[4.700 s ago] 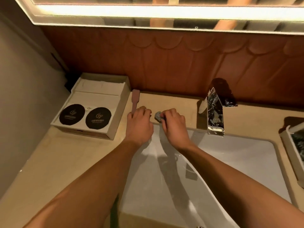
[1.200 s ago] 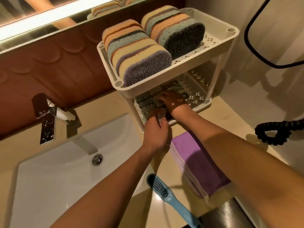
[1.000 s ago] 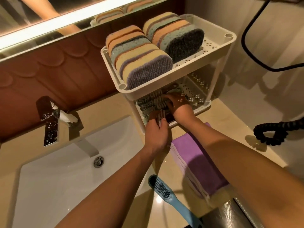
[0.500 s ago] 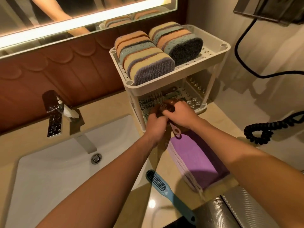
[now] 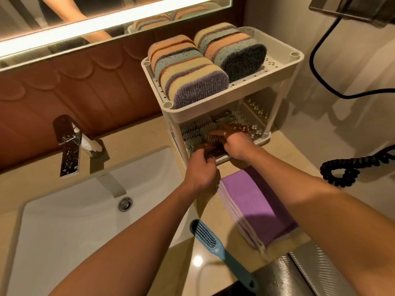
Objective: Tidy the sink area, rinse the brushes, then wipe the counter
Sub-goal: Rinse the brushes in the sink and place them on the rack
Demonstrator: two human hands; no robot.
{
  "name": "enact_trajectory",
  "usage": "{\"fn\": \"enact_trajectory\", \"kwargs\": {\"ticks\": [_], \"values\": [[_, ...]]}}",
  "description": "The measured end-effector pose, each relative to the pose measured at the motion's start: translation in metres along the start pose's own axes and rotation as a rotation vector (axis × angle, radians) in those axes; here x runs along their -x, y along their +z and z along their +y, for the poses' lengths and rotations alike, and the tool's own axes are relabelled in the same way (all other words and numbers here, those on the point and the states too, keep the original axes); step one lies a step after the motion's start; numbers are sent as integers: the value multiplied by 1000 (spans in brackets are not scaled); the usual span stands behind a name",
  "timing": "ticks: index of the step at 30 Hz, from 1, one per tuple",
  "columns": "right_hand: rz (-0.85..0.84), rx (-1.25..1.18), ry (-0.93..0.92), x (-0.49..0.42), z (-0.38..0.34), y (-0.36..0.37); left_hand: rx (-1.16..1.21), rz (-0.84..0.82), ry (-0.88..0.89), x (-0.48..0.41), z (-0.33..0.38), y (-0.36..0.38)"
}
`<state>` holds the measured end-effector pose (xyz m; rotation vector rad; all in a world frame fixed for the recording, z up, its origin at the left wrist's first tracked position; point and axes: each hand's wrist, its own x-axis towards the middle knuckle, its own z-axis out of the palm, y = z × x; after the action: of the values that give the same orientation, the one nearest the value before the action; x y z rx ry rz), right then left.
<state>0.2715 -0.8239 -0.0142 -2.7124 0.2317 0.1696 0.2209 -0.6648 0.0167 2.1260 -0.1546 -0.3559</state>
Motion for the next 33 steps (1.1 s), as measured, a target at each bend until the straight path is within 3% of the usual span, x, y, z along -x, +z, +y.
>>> {"fn": "enact_trajectory", "kwargs": {"ticks": [2,5,8,17,24,33], "values": [[-31,45,20,-6,2,8,-118,-55,57,0,-8,3],[31,67,-157,-3,-3,5,-271,-119,83,2,-18,5],[29,117,-165,-1,-5,4,-378,-135,135,3,-23,5],[100,50,-175,3,-3,4,-461,-164,172,0,-24,4],[164,19,-44,38,1,7,-399,-90,204,7,-19,6],[274,36,-272,84,-29,16,-432,-53,454,44,-33,-26]]}}
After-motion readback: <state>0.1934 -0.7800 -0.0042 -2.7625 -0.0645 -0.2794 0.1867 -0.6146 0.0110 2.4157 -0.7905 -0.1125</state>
